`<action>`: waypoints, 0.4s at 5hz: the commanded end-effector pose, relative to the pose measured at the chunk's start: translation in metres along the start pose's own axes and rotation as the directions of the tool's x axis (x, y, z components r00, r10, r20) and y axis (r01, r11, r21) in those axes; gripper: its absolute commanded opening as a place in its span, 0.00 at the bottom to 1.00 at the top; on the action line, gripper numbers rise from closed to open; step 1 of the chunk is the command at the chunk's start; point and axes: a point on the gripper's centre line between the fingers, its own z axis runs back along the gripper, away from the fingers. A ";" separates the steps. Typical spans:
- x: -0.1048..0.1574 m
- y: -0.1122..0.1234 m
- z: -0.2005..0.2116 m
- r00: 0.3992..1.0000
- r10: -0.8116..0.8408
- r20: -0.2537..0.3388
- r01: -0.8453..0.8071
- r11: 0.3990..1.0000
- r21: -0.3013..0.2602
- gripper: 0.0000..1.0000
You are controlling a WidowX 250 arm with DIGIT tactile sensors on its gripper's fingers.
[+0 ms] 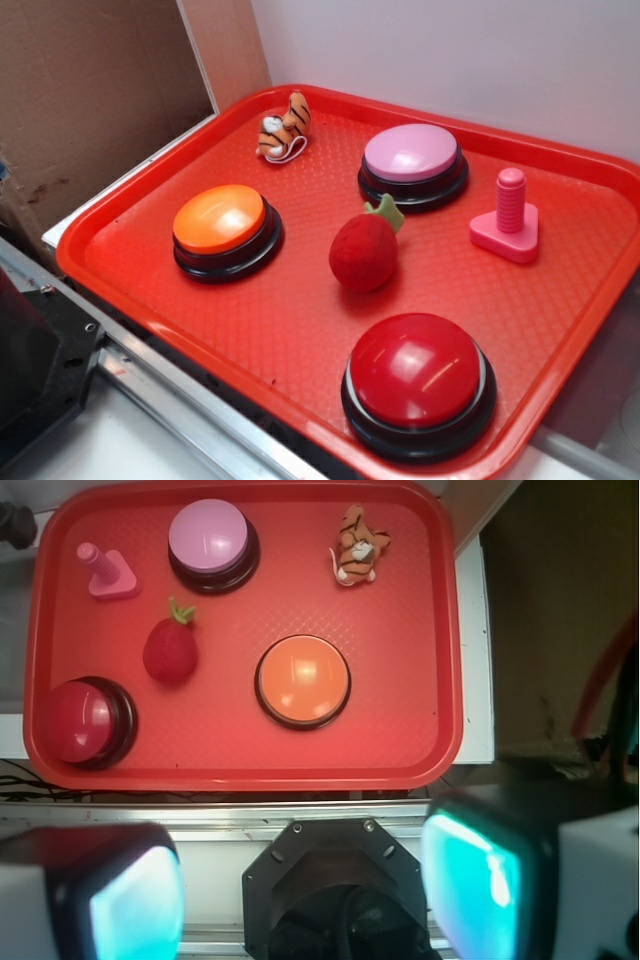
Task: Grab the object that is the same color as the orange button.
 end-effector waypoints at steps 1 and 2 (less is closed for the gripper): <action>0.000 0.000 0.000 1.000 0.000 0.000 0.000 1.000 0.000 1.00; 0.036 0.011 -0.007 1.000 0.021 -0.022 -0.021 1.000 0.009 1.00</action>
